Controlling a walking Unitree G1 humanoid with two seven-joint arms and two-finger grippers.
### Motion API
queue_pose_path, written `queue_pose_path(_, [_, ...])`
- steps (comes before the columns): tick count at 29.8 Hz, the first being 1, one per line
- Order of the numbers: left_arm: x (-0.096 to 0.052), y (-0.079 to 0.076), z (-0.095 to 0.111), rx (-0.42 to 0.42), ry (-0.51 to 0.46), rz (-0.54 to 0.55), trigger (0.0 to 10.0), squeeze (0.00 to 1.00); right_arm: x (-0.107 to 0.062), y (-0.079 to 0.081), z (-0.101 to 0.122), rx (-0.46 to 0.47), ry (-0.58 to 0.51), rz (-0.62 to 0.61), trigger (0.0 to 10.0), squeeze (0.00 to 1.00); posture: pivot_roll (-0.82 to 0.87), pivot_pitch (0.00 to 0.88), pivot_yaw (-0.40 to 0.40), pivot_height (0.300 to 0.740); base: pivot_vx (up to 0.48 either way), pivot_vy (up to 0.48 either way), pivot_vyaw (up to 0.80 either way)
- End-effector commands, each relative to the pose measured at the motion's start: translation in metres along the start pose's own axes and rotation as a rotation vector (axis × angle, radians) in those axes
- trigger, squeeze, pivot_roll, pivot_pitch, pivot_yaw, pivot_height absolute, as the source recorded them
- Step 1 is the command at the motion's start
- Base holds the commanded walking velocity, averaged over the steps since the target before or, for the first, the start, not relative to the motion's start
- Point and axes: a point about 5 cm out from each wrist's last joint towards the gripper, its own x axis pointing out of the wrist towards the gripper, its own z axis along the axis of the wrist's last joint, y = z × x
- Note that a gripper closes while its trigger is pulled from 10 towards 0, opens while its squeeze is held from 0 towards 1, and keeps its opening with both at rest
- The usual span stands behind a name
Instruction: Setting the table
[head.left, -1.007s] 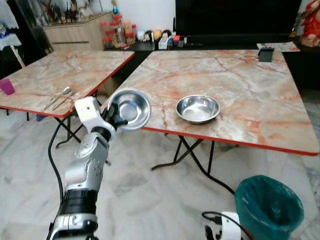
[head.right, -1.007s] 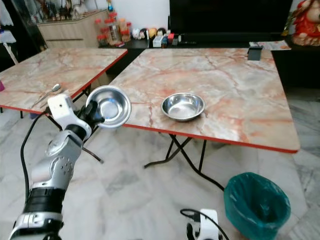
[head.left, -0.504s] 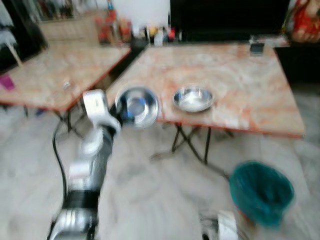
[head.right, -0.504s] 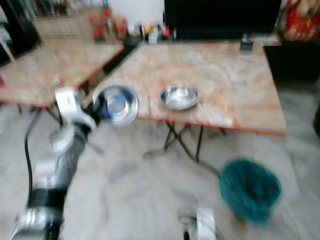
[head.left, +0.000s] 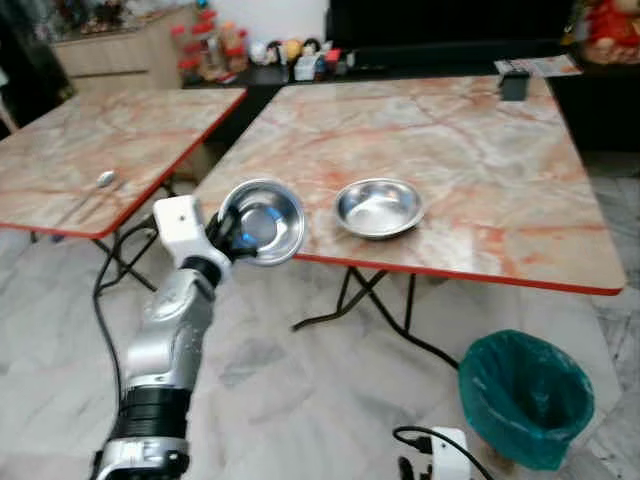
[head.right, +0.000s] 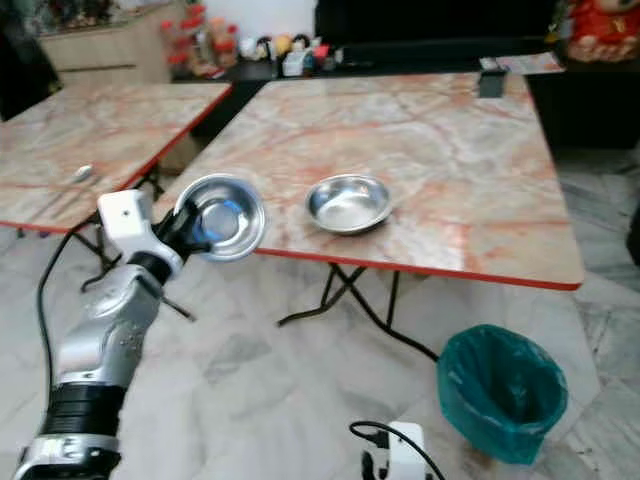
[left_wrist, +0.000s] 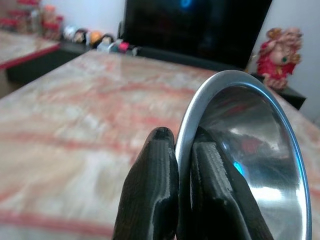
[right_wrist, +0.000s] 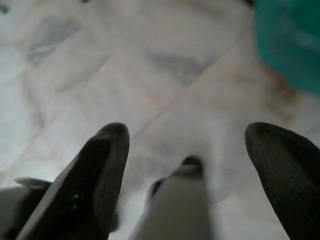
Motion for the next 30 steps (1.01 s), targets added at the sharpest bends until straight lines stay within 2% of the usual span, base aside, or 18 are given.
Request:
queue_pose_path(1, [-0.003,0.017,0.013,0.031,-0.033,0.049,10.0,0.0,0.002,0.016,0.003,0.008,-0.012,0.04,10.0,0.0,0.1,0.002,0.117,0.74,0.42,0.0,0.0])
queue_pose_path(9, [-0.004,0.017,0.013,0.035,-0.028,0.035,10.0,0.0,0.002,0.018,0.005,0.014,-0.013,0.035,10.0,0.0,0.09,0.0,0.121,0.74,0.391,0.0,0.0])
queue_pose_path(13, [-0.004,0.016,0.011,0.027,-0.011,0.021,10.0,0.0,0.003,0.018,0.005,0.009,-0.008,0.038,10.0,0.0,0.09,0.0,0.119,0.74,0.0,0.0,0.0])
queue_pose_path(22, [-0.007,0.016,0.009,0.006,-0.016,0.021,10.0,0.0,0.003,0.017,0.006,-0.008,-0.002,0.041,10.0,0.0,0.09,0.0,0.111,0.74,0.0,0.0,-0.69])
queue_pose_path(25, [-0.007,0.02,0.006,0.007,-0.005,0.034,10.0,0.0,0.004,0.018,0.009,-0.011,-0.016,0.045,10.0,0.0,0.09,0.0,0.104,0.74,0.0,0.0,0.0])
queue_pose_path(26, [-0.007,0.024,0.003,-0.015,-0.005,0.048,10.0,0.0,0.004,0.019,0.011,-0.013,-0.02,0.047,10.0,0.0,0.09,0.0,0.1,0.74,0.0,0.0,0.0])
queue_pose_path(30, [-0.016,0.042,-0.018,-0.034,0.04,0.121,10.0,0.0,0.005,0.017,0.018,-0.024,-0.035,0.053,10.0,0.0,0.08,0.0,0.071,0.74,0.0,0.0,0.0])
